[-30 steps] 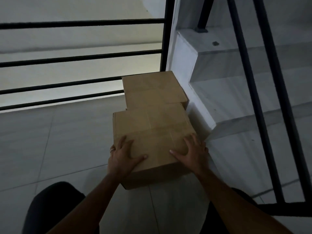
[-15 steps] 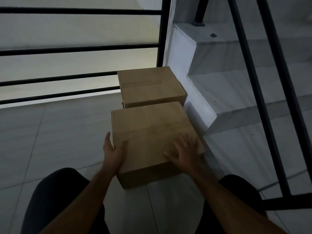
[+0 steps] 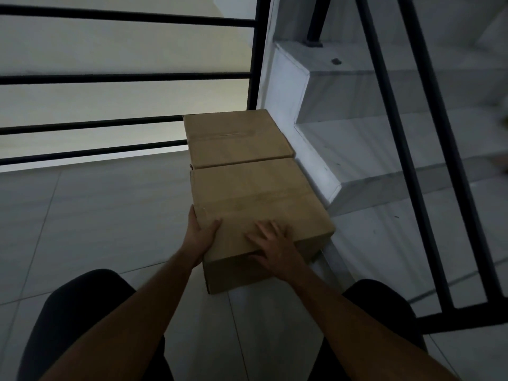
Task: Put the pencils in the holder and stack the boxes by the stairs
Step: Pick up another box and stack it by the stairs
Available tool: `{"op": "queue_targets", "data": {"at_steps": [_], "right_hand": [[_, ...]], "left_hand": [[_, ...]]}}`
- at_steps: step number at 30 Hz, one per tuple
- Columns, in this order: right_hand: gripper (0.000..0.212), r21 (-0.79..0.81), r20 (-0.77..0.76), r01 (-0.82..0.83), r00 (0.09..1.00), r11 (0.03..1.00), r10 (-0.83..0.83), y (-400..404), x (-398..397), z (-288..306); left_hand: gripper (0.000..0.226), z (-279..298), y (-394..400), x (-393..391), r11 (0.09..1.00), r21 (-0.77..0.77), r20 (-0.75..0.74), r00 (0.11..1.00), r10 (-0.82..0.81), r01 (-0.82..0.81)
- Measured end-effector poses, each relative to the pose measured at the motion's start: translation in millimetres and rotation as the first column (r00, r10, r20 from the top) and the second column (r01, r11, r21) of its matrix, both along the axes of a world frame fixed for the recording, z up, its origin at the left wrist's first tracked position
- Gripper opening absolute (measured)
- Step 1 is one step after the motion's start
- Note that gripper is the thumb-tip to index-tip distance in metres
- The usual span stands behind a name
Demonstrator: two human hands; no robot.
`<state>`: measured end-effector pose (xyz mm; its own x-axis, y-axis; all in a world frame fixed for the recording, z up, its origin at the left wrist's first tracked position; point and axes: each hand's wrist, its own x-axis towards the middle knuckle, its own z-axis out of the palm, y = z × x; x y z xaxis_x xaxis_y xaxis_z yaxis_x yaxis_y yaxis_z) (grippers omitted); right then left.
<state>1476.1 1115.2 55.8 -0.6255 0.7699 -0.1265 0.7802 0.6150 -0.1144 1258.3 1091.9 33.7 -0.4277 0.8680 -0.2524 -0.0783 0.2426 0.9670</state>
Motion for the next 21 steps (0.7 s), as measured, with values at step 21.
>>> {"op": "queue_targets", "data": {"at_steps": [21], "right_hand": [[0.086, -0.021, -0.122, 0.069, 0.990, 0.997, -0.071, 26.7, 3.1, 15.3]], "left_hand": [[0.092, 15.1, 11.0, 4.7, 0.996, -0.083, -0.538, 0.839, -0.078, 0.040]]}}
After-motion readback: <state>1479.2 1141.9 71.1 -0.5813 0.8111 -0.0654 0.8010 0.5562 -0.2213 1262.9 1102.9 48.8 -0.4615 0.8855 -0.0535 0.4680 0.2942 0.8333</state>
